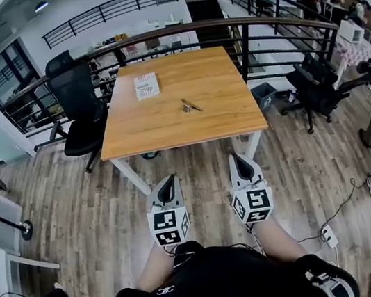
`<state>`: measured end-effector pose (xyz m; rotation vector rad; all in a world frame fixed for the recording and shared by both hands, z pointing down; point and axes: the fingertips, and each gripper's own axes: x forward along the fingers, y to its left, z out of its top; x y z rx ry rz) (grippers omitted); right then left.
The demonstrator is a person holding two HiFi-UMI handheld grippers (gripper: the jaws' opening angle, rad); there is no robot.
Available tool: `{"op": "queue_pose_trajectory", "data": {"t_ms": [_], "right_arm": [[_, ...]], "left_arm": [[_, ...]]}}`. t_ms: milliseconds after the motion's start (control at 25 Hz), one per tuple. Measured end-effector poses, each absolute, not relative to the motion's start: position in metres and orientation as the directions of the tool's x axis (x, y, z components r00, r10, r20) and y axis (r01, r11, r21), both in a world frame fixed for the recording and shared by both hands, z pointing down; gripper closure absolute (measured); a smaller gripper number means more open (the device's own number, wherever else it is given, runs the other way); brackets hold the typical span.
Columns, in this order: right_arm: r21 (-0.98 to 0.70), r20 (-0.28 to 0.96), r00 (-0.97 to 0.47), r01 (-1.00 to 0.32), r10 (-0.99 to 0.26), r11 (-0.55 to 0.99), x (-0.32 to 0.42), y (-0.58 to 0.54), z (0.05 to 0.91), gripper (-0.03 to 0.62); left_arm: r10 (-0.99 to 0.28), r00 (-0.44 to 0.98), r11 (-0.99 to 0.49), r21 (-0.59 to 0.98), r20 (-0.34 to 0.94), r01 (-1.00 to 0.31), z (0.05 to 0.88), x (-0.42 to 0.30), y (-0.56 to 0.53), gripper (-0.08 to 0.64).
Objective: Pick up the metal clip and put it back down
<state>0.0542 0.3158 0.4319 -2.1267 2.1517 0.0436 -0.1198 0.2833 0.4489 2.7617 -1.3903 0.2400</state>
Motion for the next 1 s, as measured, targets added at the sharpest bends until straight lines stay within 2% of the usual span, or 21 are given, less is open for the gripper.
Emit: {"op": "queue_pose_trajectory", "data": {"t_ms": [360,560,1000], "right_arm": [[-0.064,-0.086,-0.018,-0.998,-0.996,0.024,0.066,0.277,0.448,0.575],[-0.057,-0.065,0.009,-0.998,-0.998,-0.005,0.082,0.238,0.457,0.575],[-0.068,-0.076,0.055,-0.996,-0.996,-0.049,0.112,0.053,0.460,0.575]], "left_arm": [[-0.802,0.575,-0.586,-0.025,0.161,-0.810,0.466,-0.107,0.243,0.548],[-0.770,0.617,-0.627,-0.012,0.165,-0.779,0.473,-0.084,0.198,0.548],[-0.724,0.670,-0.678,0.007,0.165,-0.735,0.484,-0.059,0.008,0.548]]}}
